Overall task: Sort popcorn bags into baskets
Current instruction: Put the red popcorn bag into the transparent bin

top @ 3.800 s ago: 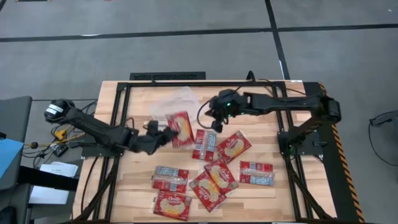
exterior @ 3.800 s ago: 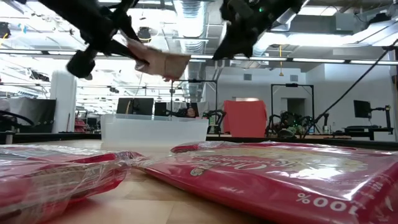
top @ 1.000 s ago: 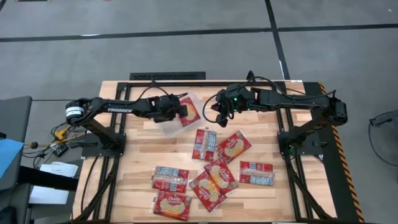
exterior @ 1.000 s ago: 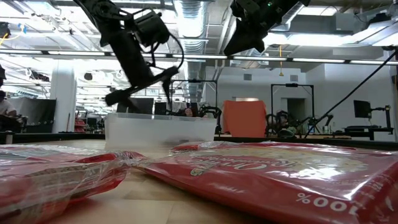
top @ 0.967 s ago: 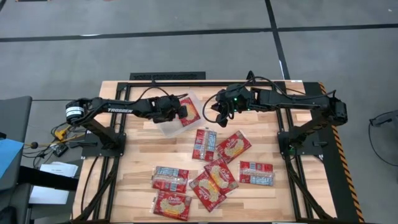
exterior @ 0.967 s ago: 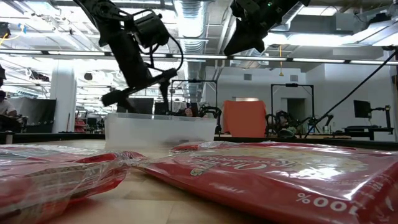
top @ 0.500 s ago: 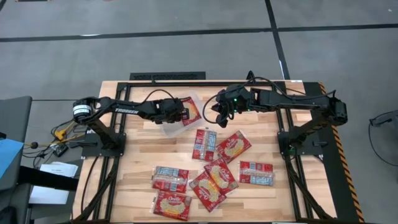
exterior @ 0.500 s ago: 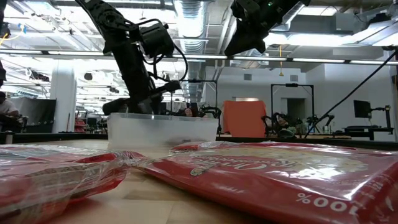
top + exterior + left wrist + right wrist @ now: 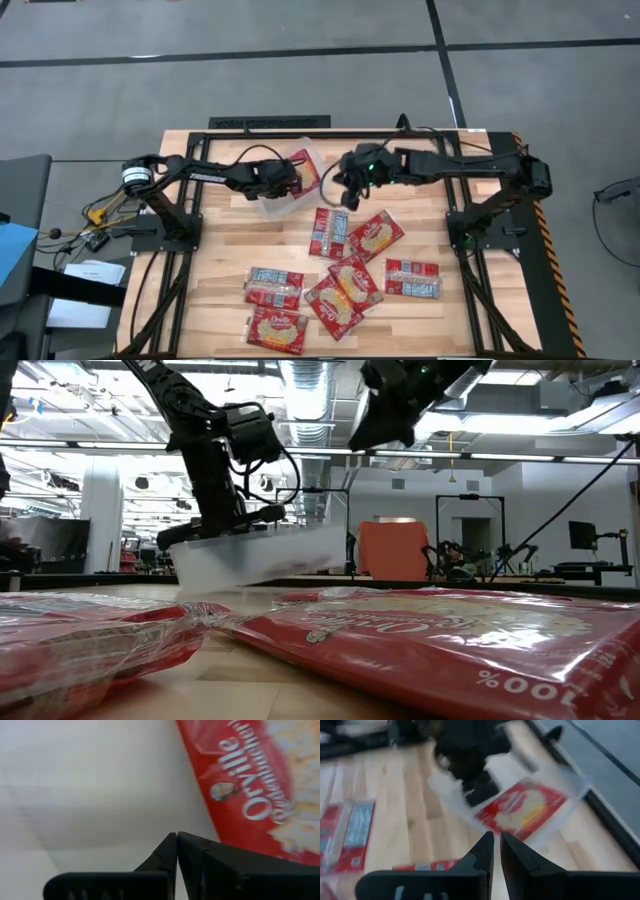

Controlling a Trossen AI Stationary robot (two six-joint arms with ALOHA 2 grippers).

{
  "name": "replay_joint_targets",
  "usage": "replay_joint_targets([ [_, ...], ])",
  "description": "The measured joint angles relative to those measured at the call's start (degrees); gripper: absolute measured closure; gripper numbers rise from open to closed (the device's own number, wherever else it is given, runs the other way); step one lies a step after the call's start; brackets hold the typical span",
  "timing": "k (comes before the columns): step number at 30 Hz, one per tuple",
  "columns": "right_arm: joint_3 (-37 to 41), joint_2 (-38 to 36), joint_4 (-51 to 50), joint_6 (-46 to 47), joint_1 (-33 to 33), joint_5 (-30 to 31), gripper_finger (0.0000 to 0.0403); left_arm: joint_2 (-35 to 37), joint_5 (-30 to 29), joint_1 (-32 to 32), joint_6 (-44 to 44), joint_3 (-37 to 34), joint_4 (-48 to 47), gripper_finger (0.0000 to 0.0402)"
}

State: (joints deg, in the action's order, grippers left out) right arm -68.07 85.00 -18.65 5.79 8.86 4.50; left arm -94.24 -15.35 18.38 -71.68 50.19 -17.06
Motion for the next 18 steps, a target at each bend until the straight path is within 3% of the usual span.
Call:
replay_joint_targets([
  [12,-0.07,7.36,7.16,-0.47,-3.02,-0.64,0.0344,3.68,-0.7,-0.47,0.75,2.45,1.18,0.0401],
  [18,-0.04,9.97,13.25,-3.33,-1.01,-2.66,0.036,8.42,-1.83,-0.48,4.63,5.11,-4.83,0.0401],
])
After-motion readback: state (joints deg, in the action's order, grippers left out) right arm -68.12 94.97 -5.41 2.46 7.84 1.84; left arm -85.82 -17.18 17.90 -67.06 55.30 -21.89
